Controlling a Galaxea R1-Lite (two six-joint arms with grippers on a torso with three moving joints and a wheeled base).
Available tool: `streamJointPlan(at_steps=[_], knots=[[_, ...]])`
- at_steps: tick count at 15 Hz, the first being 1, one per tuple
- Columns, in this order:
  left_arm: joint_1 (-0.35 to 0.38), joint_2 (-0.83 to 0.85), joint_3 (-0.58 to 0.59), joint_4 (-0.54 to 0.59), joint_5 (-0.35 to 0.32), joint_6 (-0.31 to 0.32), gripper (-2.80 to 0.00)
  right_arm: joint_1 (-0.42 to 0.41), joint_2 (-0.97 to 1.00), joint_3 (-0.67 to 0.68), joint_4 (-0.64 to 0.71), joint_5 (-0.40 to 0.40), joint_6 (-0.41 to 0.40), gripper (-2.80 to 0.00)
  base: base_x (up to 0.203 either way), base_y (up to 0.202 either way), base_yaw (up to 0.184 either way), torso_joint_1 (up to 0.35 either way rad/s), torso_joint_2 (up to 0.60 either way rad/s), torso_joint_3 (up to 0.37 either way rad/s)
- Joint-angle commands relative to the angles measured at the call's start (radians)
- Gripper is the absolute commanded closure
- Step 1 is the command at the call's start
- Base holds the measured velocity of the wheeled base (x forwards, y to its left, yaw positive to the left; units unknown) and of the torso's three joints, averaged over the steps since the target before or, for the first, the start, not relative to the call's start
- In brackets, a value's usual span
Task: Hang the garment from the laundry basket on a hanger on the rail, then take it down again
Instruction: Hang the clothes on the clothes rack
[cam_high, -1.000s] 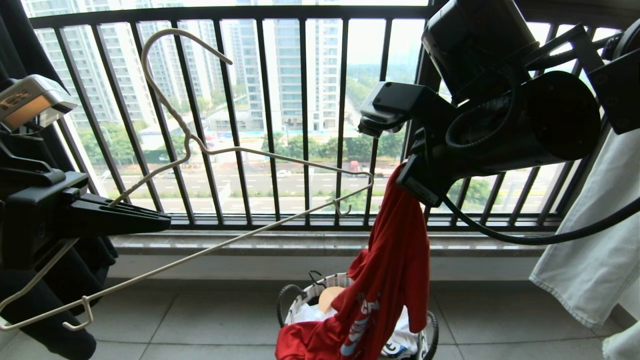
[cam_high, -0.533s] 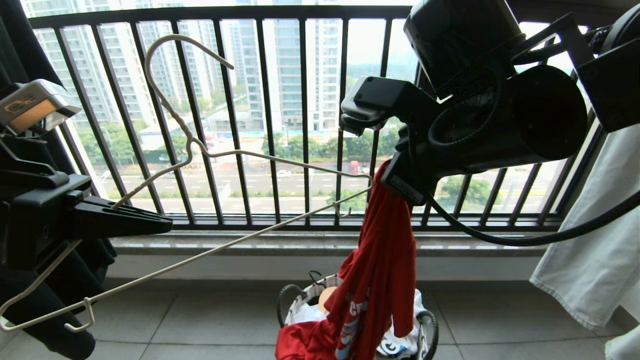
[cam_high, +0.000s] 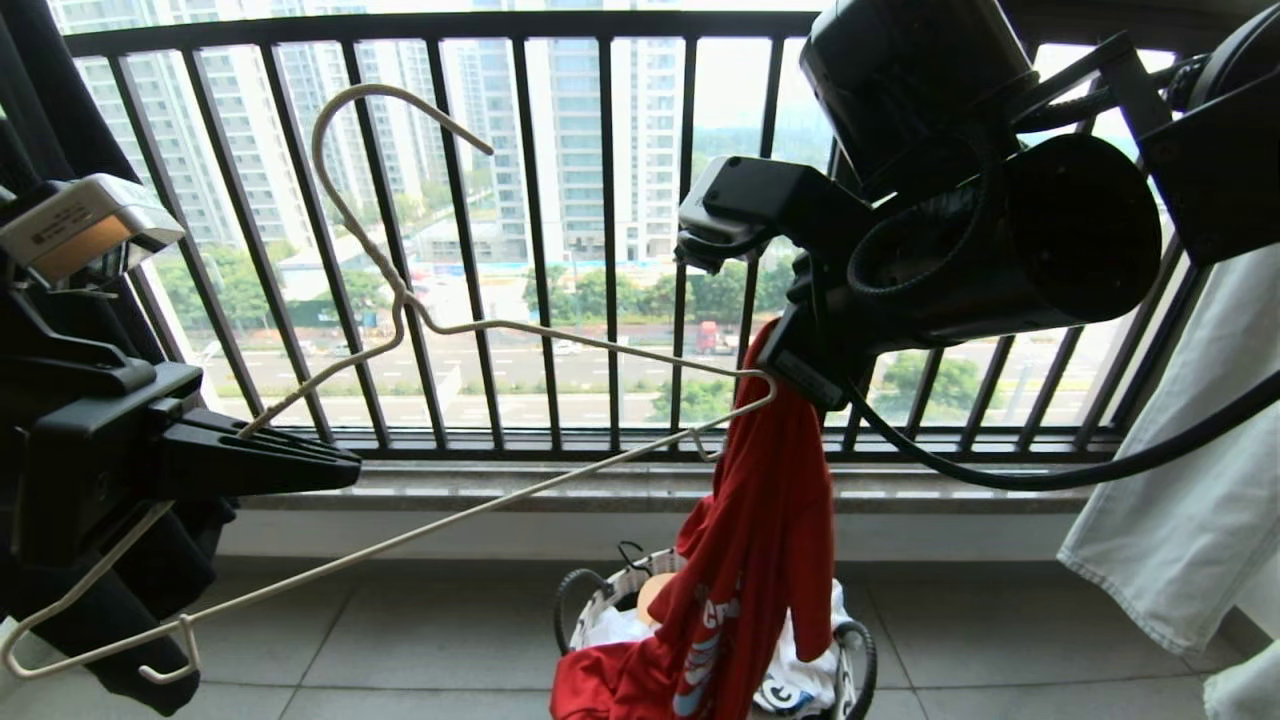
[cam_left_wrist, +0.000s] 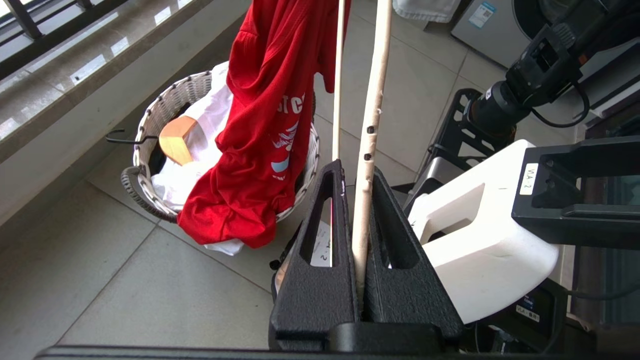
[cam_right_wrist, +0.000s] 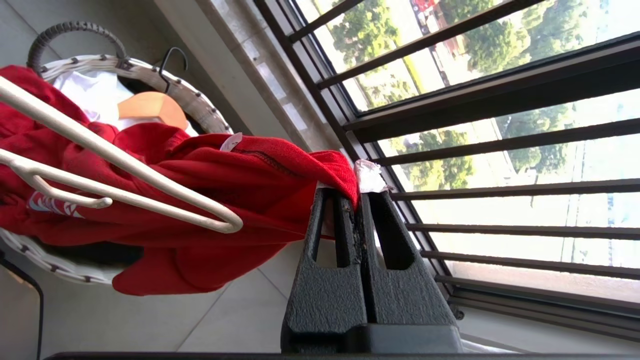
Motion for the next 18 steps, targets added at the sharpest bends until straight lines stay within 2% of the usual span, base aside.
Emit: streamJointPlan(at_steps=[1,4,9,13,18], knots=[[-0.004,0.007,0.01,-0.002,-0.004,0.005,0.0,0.011,0.001,0.0,0.003,-0.003,-0.003,0.0,0.0,0.0,0.0,0.0,0.0,0.0],[0.0,0.014,0.007,-0.003,-0.001,0.005,0.0,0.039,0.0,0.002,0.003,-0.003,-0.002,0.0,0.0,0.0,0.0,0.0,0.0,0.0],[0.003,-0.027,0.01,-0.002,0.002,0.006,0.0,0.036,-0.009,0.017,0.01,-0.001,0.001,0.0,0.0,0.0,0.0,0.0,0.0,0.0],[0.003,-0.02,0.008,-0.003,0.043,0.008,0.0,0.028,-0.015,0.026,0.01,-0.001,-0.001,0.0,0.0,0.0,0.0,0.0,0.0,0.0],[0.018,-0.021,0.007,-0.003,0.051,0.017,0.0,0.031,-0.032,0.058,0.013,-0.001,0.001,0.0,0.0,0.0,0.0,0.0,0.0,0.0]])
